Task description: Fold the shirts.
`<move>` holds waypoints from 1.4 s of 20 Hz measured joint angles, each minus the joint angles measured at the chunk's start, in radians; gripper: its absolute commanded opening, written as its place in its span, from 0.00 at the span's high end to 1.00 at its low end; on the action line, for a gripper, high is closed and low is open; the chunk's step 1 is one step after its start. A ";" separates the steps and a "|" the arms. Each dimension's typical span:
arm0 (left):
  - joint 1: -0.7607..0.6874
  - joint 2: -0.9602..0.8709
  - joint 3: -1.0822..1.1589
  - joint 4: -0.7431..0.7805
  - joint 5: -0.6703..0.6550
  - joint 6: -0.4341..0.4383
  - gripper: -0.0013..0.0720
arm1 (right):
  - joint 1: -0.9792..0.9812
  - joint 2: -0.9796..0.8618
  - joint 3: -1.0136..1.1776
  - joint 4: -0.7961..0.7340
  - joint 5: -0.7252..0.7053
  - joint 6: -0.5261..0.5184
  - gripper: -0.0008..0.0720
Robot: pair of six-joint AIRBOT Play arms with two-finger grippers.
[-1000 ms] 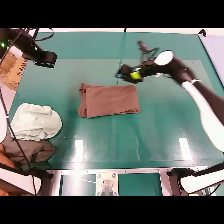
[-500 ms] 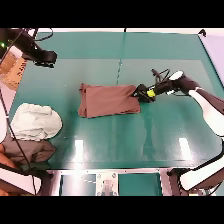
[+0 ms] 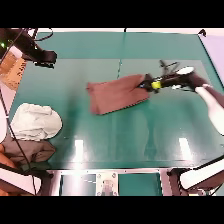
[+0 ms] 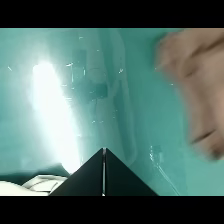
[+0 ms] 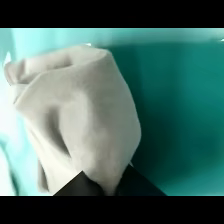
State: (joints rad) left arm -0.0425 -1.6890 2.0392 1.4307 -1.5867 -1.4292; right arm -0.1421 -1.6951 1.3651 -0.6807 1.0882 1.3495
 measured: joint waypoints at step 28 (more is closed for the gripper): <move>0.000 0.000 0.000 -0.103 0.012 -0.011 0.96 | -1.278 0.346 -0.225 -0.861 0.229 0.297 0.91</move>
State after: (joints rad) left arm -0.0425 -1.6890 2.0392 1.3281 -1.5749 -1.4399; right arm -1.4204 -1.3487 1.1404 -1.5417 1.3167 1.6463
